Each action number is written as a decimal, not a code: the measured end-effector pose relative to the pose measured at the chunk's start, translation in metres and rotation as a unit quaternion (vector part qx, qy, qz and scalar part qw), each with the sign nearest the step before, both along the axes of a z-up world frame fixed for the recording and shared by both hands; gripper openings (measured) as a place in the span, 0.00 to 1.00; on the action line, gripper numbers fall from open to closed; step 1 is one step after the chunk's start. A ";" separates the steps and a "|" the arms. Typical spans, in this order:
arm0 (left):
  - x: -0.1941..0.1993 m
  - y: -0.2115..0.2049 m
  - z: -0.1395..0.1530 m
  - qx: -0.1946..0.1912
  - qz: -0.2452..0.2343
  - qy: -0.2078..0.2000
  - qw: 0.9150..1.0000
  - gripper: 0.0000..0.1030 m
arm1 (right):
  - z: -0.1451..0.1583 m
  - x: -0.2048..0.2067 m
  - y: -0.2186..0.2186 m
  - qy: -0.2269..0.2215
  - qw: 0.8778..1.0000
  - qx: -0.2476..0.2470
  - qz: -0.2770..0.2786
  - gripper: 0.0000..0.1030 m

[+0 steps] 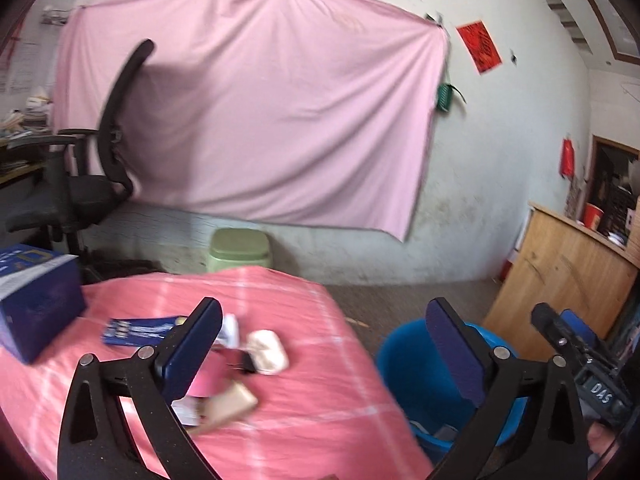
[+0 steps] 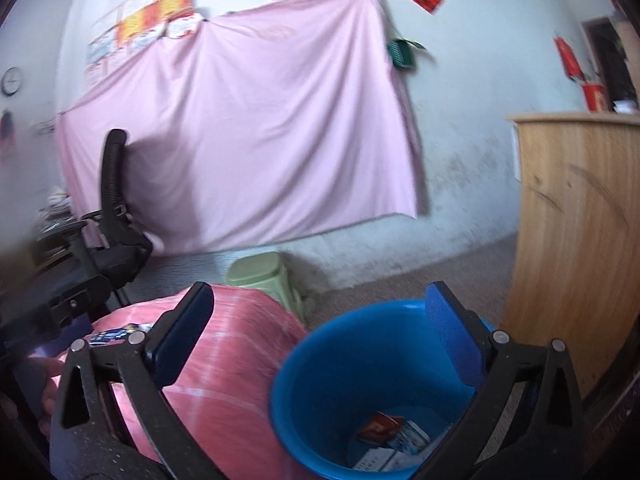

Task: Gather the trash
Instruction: 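Move both tools back over the bed toward the pink case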

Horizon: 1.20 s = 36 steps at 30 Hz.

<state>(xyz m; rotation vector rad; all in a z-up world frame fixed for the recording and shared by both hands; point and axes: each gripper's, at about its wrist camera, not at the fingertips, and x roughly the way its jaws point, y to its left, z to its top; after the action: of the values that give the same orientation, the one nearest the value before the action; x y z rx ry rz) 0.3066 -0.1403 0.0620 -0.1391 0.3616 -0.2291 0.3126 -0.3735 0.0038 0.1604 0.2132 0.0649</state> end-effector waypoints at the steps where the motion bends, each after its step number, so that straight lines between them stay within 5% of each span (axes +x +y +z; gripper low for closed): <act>1: -0.002 0.006 0.000 0.000 0.008 -0.005 1.000 0.97 | 0.004 -0.002 0.009 -0.012 1.000 -0.007 0.010 1.00; 8: -0.021 0.055 0.001 0.008 0.058 -0.043 0.997 0.98 | 0.016 -0.015 0.059 -0.064 0.995 -0.047 0.053 1.00; 20: -0.046 0.121 -0.014 0.029 0.128 -0.075 0.989 0.98 | 0.012 -0.011 0.121 -0.080 0.987 -0.074 0.114 1.00; 27: -0.035 0.143 -0.033 0.044 0.111 -0.022 0.993 0.98 | 0.002 0.003 0.147 -0.048 0.983 -0.103 0.142 1.00; 36: -0.009 0.153 -0.056 0.014 0.071 0.082 0.994 0.98 | -0.015 0.030 0.163 0.022 0.982 -0.124 0.140 1.00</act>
<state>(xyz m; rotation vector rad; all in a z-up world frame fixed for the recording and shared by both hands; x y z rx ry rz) 0.2974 0.0126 0.0060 -0.1552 0.5157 -0.0727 0.3425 -0.2105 -0.0115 -0.1184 0.2860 0.3140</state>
